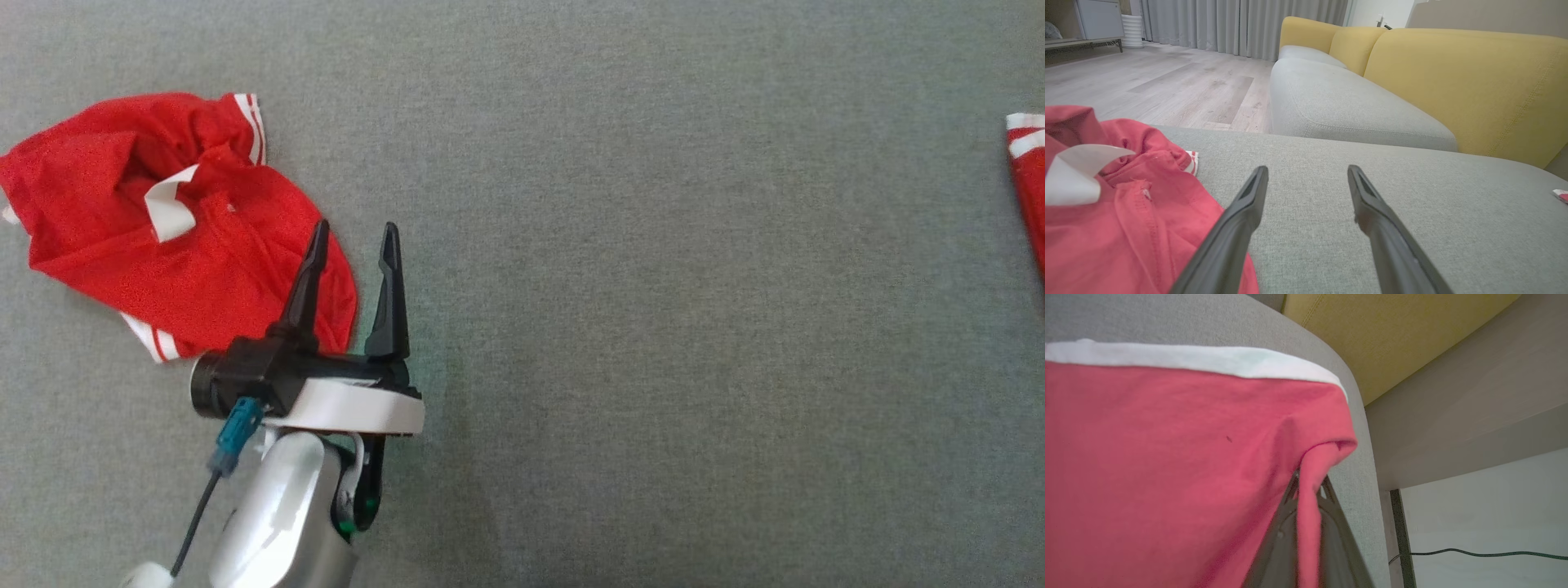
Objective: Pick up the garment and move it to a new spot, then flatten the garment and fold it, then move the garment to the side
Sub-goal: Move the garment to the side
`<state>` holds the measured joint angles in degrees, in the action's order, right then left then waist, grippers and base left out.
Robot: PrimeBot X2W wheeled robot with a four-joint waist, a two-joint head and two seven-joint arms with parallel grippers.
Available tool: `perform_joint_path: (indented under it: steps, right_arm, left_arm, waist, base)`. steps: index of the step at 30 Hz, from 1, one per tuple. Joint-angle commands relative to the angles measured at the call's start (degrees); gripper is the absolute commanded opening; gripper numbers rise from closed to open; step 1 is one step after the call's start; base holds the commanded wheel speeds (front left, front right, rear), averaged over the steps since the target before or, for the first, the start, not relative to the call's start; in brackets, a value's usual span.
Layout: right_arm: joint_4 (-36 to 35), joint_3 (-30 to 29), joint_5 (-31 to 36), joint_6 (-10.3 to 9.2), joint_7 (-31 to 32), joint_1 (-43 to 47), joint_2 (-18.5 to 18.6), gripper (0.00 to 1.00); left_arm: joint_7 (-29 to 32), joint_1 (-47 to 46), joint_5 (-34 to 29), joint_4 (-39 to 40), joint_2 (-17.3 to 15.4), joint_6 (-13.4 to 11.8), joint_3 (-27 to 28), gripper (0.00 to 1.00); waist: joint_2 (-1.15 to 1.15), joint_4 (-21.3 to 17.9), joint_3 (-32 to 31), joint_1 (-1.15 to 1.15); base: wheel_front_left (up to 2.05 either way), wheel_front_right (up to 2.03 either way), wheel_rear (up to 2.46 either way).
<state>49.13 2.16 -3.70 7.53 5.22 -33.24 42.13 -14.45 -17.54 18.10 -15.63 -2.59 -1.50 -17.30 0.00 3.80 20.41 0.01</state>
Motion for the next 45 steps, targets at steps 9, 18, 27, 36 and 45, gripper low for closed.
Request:
perform_joint_path:
  steps: [9, 18, 27, 36, 45]
  right_arm:
    - [-6.0, -3.9, 6.1, -0.04, 1.5, -0.4, -4.1, 1.0]
    - [-25.2, -4.2, 4.9, -0.04, -0.9, 1.8, -18.4, 1.0]
    - [-39.4, -6.0, 0.4, -0.04, -4.0, 10.6, -35.9, 1.0]
    - [-38.2, -3.0, -4.6, -0.04, -13.7, 22.1, -39.2, 1.0]
    - [-32.6, -2.7, -5.5, -0.04, -19.4, 30.0, -39.2, 1.0]
  left_arm:
    - [-0.5, 0.0, -0.4, 0.9, -0.3, 0.2, 2.5, 1.0]
    - [-0.5, 3.6, -0.8, 2.2, -0.3, -0.2, 4.4, 1.0]
    - [-0.5, 7.3, -0.2, 2.3, -0.3, -0.5, 5.0, 1.0]
    - [-0.5, 10.0, 1.3, 0.7, -0.3, -0.6, 5.7, 1.0]
    - [-0.5, 11.5, 2.0, -1.4, -0.3, 0.0, 6.2, 1.0]
  waist:
    - [0.0, -2.1, -5.4, -0.01]
    - [0.0, -3.7, -13.5, -0.01]
    - [0.0, -4.2, -18.9, -0.01]
    - [0.0, -3.9, -20.4, -0.01]
    - [0.0, -3.1, -20.7, -0.01]
  base:
    - [0.0, 0.0, 0.0]
    - [0.0, 0.0, 0.0]
    - [0.0, 0.0, 0.0]
    - [0.0, 0.0, 0.0]
    - [0.0, 0.0, 0.0]
